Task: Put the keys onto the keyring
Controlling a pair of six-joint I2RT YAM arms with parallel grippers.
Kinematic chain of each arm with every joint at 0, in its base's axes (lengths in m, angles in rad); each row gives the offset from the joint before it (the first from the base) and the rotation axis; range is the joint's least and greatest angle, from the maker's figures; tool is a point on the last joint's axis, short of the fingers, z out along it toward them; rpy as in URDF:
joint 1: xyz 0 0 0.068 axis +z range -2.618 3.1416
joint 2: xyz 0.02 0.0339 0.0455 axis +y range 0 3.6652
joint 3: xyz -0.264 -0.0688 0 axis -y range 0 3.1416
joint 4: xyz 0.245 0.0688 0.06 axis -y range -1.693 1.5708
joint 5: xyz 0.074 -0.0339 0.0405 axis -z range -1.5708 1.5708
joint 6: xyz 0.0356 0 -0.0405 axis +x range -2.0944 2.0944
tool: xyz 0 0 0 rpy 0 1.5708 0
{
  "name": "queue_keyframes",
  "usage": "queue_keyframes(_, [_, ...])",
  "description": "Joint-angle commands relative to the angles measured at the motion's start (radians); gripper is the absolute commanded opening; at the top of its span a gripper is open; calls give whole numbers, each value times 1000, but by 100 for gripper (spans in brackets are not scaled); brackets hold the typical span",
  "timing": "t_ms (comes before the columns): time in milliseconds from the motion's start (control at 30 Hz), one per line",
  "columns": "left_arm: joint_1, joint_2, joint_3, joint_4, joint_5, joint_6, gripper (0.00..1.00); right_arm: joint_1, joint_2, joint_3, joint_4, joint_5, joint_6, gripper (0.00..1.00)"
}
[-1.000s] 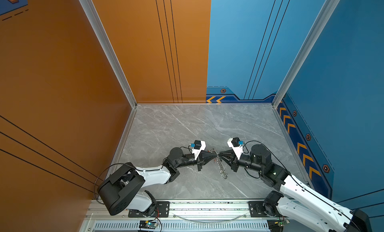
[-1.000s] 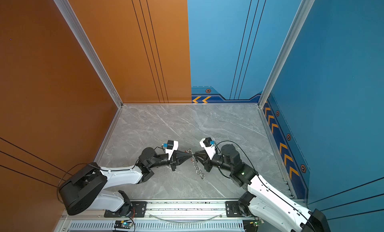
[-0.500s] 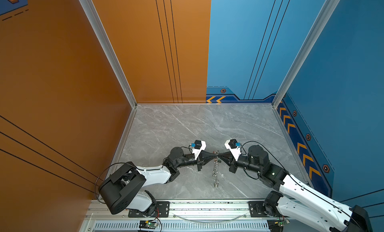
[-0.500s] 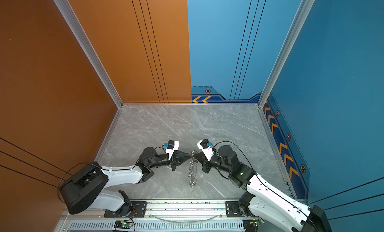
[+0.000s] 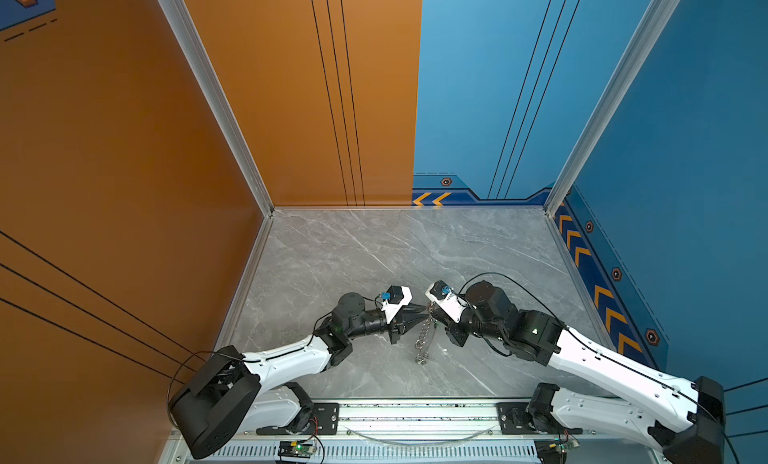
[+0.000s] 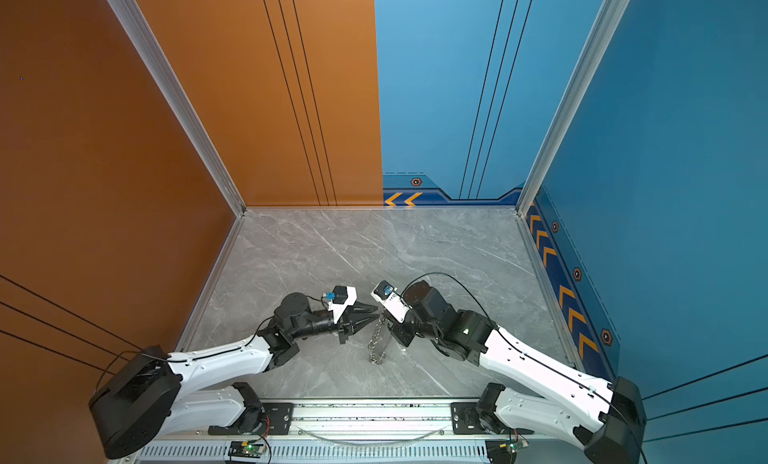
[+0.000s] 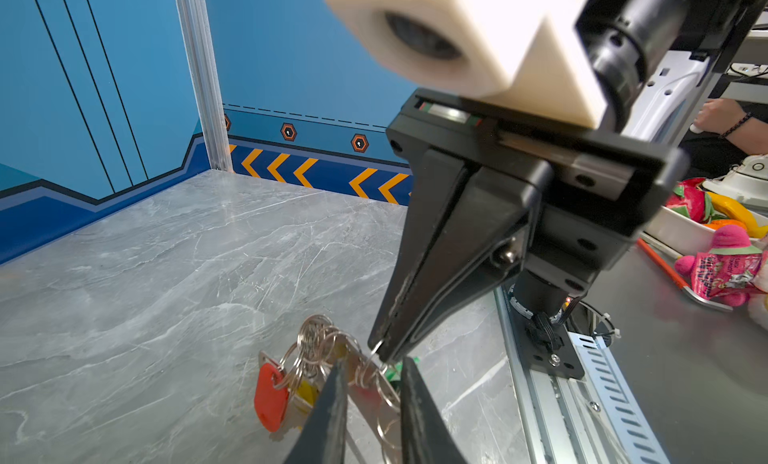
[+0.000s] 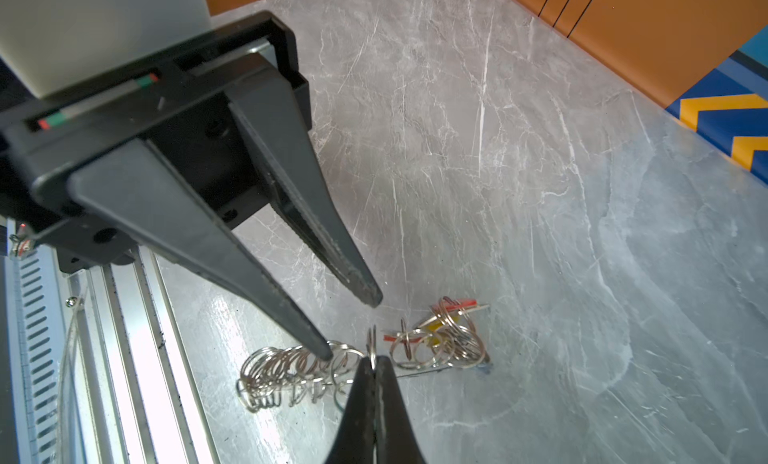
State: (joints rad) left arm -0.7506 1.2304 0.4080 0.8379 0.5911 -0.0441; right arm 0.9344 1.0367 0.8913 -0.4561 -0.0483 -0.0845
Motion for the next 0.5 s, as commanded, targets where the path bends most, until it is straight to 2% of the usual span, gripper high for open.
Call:
queue_keyframes(0, [5,1,17,-47,28,37,23,7,4,71,-134,66,-66,0])
queue_keyframes(267, [7,1,35,-47,121,5,20,6,-11,98,-160,-39,-131,0])
queue_keyframes(467, [5,9,44,-48,163,-6,26,6,9,123,-184,-89,-190,0])
